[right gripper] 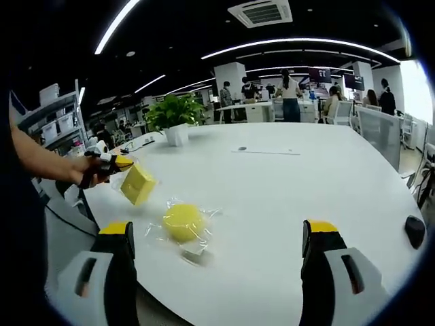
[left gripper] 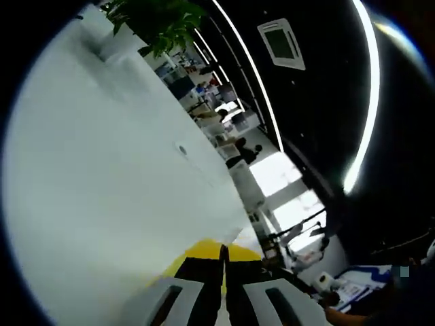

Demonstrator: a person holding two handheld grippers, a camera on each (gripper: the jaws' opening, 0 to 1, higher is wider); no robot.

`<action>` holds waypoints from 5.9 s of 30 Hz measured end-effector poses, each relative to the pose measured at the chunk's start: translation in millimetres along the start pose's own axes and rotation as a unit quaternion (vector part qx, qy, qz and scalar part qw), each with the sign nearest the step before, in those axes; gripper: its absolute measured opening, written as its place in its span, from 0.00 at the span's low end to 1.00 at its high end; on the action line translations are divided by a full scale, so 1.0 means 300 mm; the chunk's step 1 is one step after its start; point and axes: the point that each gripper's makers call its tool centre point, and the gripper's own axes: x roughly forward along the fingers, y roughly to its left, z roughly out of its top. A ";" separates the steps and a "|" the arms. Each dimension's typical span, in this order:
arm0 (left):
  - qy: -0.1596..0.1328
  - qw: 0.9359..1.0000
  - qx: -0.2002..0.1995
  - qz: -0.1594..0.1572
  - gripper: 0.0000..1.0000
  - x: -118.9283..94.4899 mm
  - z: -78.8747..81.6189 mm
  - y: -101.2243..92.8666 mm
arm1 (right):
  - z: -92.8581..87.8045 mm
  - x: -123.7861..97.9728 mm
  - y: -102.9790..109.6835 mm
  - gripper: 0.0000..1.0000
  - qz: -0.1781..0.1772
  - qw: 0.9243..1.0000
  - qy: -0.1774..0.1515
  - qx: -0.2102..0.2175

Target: Compare the silicone blocks by pressing each to a similar depth, holding the contact briefly, and releasing to observe deformation and rebound differences across the visible hardness samples.

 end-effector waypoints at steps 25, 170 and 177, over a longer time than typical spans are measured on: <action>0.067 0.974 0.197 0.087 0.00 0.005 -0.026 0.190 | -0.066 0.017 0.019 0.96 -0.001 1.000 0.023 0.021; 0.133 0.971 0.191 0.048 0.95 0.273 -0.197 -0.096 | -0.093 -0.019 -0.003 0.96 -0.001 0.999 0.024 0.043; 0.152 0.977 0.133 0.071 0.90 0.340 -0.254 -0.038 | -0.097 -0.025 -0.001 0.96 0.000 0.998 0.023 0.057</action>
